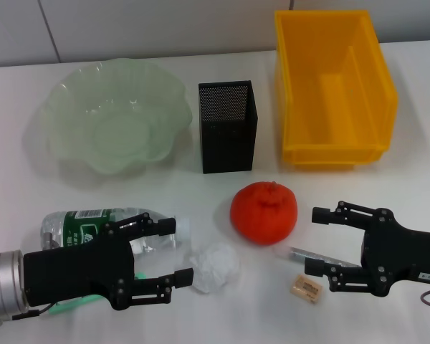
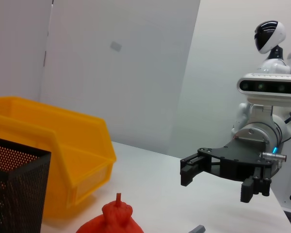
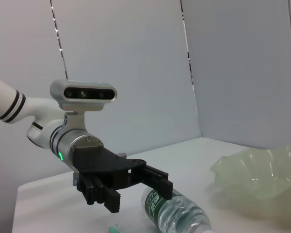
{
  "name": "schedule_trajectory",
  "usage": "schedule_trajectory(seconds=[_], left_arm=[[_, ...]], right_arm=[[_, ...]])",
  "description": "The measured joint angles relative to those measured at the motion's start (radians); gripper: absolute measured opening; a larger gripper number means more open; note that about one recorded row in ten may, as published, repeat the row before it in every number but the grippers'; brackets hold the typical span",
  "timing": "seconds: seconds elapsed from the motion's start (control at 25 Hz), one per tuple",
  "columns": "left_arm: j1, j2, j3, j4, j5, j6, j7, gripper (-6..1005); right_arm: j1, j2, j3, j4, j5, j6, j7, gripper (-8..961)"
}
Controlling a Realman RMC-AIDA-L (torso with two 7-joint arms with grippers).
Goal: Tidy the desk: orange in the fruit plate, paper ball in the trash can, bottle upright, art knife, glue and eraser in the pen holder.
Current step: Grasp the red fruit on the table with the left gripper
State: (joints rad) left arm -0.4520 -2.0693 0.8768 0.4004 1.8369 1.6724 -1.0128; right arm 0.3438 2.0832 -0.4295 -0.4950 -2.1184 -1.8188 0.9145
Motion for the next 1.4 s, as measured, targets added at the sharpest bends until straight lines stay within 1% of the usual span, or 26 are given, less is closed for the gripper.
schedule_trajectory(seconds=[0.6,0.8,0.84,0.88,0.92,0.96,1.0,1.04,1.08,1.16,1.2,1.24,1.28,1.32,1.4], left_arm=[[0.001,0.000,-0.001,0.000,-0.002,0.000,0.013,840],[-0.008,-0.006,0.001,-0.010,-0.067,-0.001,0.064,841],[-0.030,-0.010,0.007,-0.032,-0.121,-0.009,0.100,841],[-0.048,-0.010,0.007,-0.047,-0.140,-0.017,0.117,841],[-0.062,-0.010,0.008,-0.056,-0.148,-0.024,0.126,841],[-0.062,-0.010,0.008,-0.056,-0.148,-0.024,0.126,841],[-0.105,-0.011,0.013,-0.067,-0.160,-0.048,0.135,841],[-0.121,-0.011,0.019,-0.070,-0.161,-0.058,0.135,841],[-0.121,-0.011,0.019,-0.070,-0.161,-0.058,0.135,841],[-0.168,-0.011,0.056,-0.078,-0.164,-0.099,0.132,841],[-0.200,-0.011,0.098,-0.085,-0.181,-0.143,0.131,840],[-0.200,-0.011,0.098,-0.085,-0.181,-0.143,0.131,840],[-0.212,-0.011,0.117,-0.089,-0.194,-0.161,0.131,840],[-0.230,-0.011,0.155,-0.093,-0.220,-0.191,0.134,840],[-0.230,-0.011,0.155,-0.093,-0.220,-0.191,0.134,840]], right_arm=[[-0.005,0.000,0.003,-0.001,0.000,-0.006,0.000,807],[-0.029,-0.001,0.003,-0.001,0.000,-0.008,-0.009,807],[-0.034,-0.002,0.003,-0.001,0.000,-0.008,-0.015,807],[-0.046,-0.002,0.004,0.001,0.000,-0.008,-0.031,807],[-0.052,-0.002,0.004,0.002,0.000,-0.009,-0.036,807],[-0.052,-0.002,0.004,0.002,0.000,-0.009,-0.036,807],[-0.056,-0.001,0.004,0.002,0.000,-0.010,-0.038,807],[-0.059,-0.001,0.004,0.002,0.000,-0.010,-0.039,807],[-0.061,-0.001,0.002,0.002,0.000,-0.010,-0.039,807],[-0.066,-0.001,0.001,0.003,0.000,-0.010,-0.039,807],[-0.067,0.000,0.001,0.003,0.000,-0.010,-0.039,807],[-0.068,0.000,0.001,0.004,0.000,-0.010,-0.039,807],[-0.068,0.000,0.000,0.007,0.000,-0.010,-0.039,807],[-0.068,0.000,0.000,0.014,0.000,-0.009,-0.039,807],[-0.068,0.000,0.000,0.016,0.000,-0.006,-0.039,807]])
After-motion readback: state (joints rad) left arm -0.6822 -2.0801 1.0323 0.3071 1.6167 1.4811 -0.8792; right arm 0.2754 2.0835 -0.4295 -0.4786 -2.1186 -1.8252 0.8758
